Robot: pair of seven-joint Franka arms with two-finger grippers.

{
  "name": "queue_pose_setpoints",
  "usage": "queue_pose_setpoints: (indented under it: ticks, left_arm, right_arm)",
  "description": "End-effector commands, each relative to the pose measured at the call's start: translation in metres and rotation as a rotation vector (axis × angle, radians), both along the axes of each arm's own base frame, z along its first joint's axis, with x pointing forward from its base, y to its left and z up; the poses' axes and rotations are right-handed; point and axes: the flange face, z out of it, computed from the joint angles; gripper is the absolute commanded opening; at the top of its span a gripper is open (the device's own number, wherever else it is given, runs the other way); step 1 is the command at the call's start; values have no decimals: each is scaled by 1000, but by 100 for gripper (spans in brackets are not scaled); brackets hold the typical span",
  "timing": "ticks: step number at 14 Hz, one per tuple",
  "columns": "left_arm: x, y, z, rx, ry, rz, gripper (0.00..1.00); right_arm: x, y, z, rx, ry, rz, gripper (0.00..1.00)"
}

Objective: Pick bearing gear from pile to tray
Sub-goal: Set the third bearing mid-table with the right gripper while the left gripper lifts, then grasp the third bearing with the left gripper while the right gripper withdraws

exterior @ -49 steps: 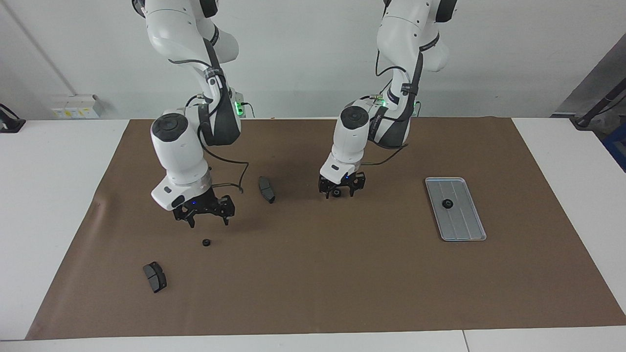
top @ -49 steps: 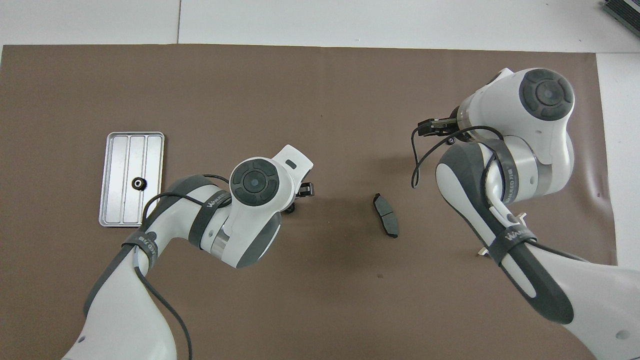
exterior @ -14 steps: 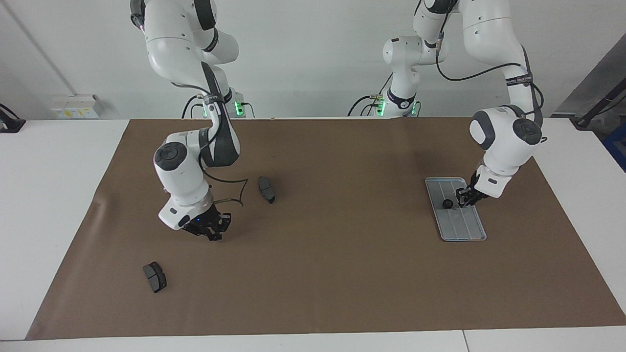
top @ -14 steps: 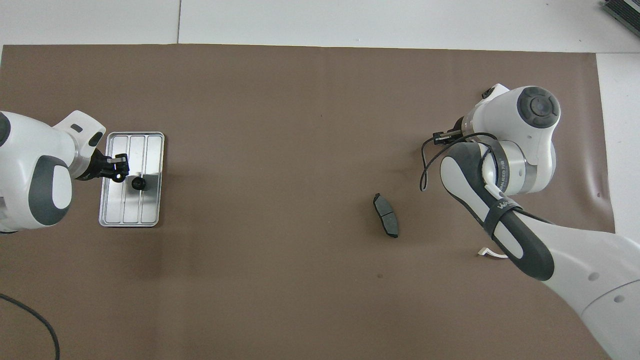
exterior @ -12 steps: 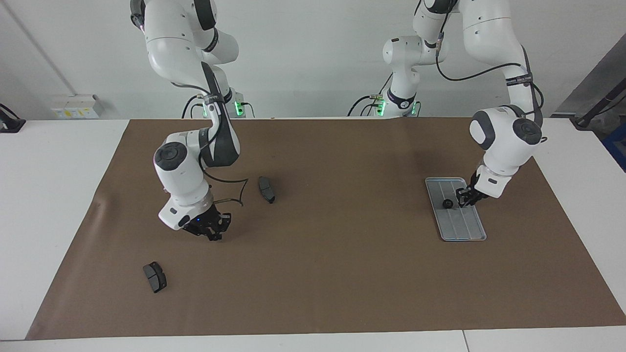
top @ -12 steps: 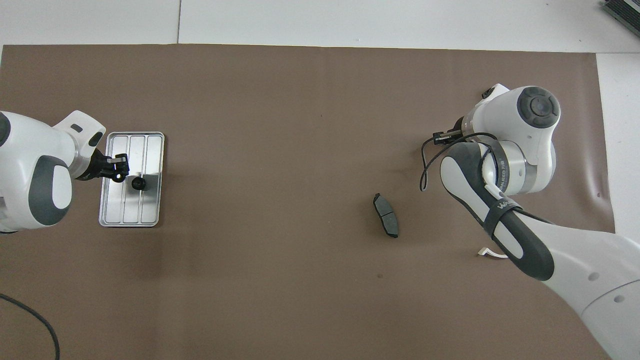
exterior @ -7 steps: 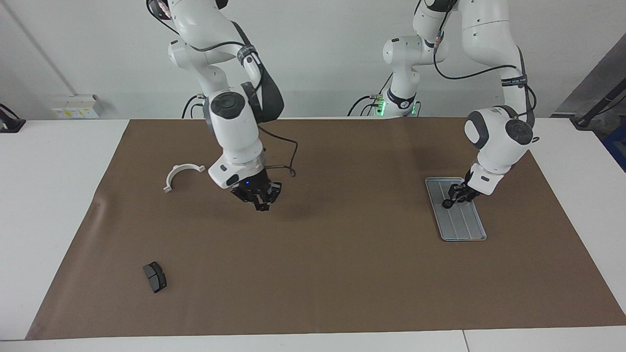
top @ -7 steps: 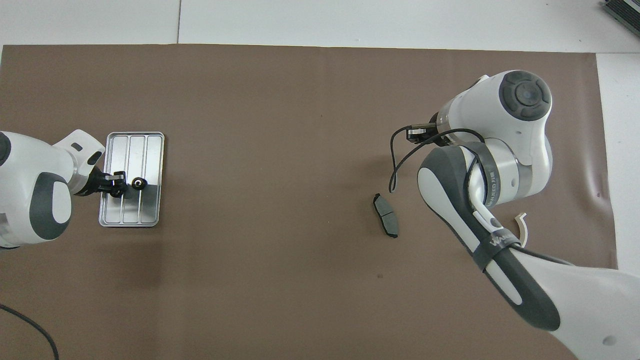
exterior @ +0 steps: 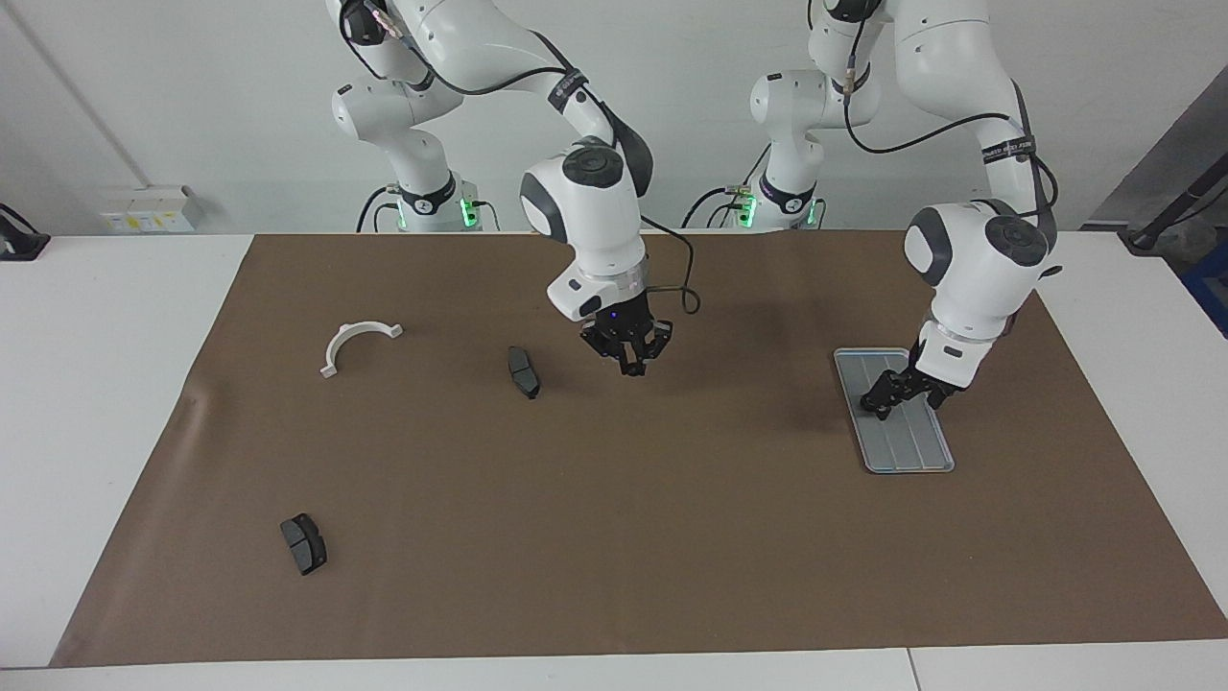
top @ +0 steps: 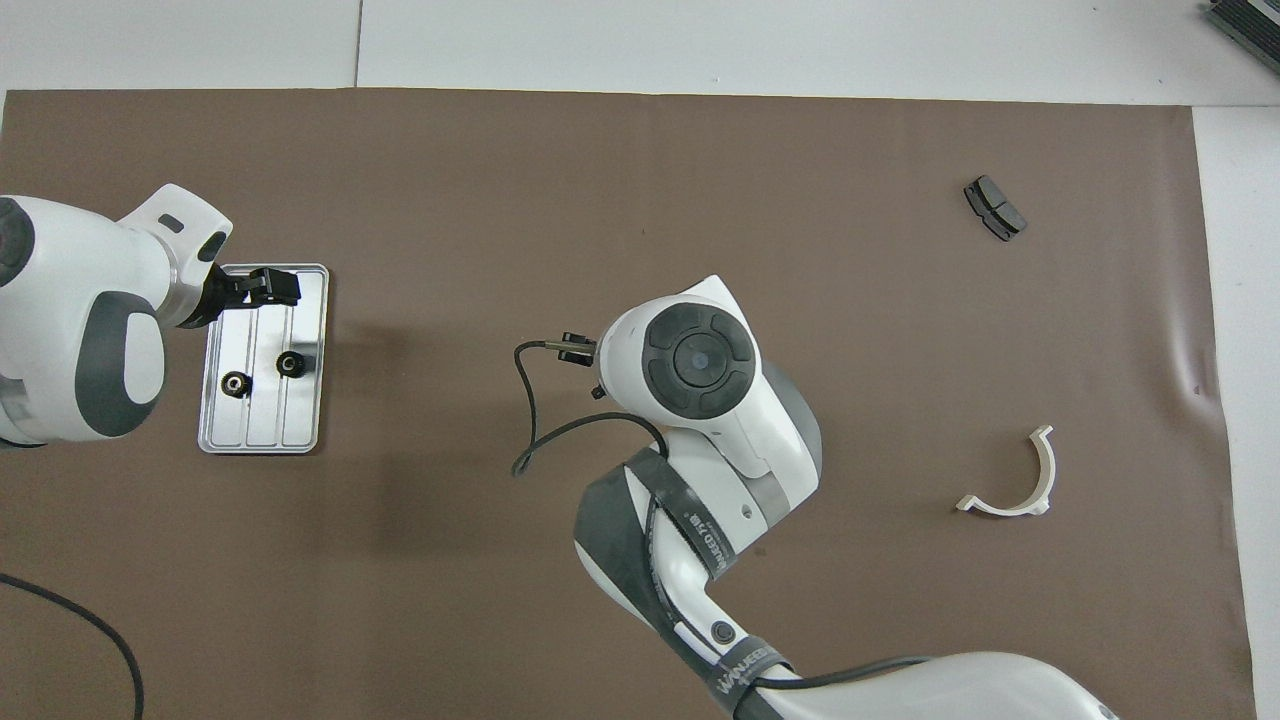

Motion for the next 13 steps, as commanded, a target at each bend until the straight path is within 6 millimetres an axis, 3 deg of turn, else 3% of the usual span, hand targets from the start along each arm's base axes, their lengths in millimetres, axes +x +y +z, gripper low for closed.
queue_pose_setpoints:
  ticks: [1,3,5,10,11,12,13]
  left_arm:
    - [18,-15,12,-56,-3,63,100]
    - [20,-48,11,-97,-7,99,100]
    - [17,-82,15,-101,-11,63,100]
    - [4,-144,15,-111,5,69,100]
    - [1,-156,14,-112,8,68,100]
    - [-3,-166,14,-114,12,71,100]
    - [-6,-174,13,-114,14,68,98]
  right_arm:
    - [-6,22,-32,15,-9,-17,0]
    - [-19,43,-53,12,-17,5,0]
    - [-24,49,-68,-16,-34,4,2]
    - [-41,43,-103,-36,-33,29,46]
    - [-42,44,-103,-39,-36,34,61]
    - [-40,43,-102,-38,-37,31,89]
    - [-40,43,-101,-39,-38,31,100]
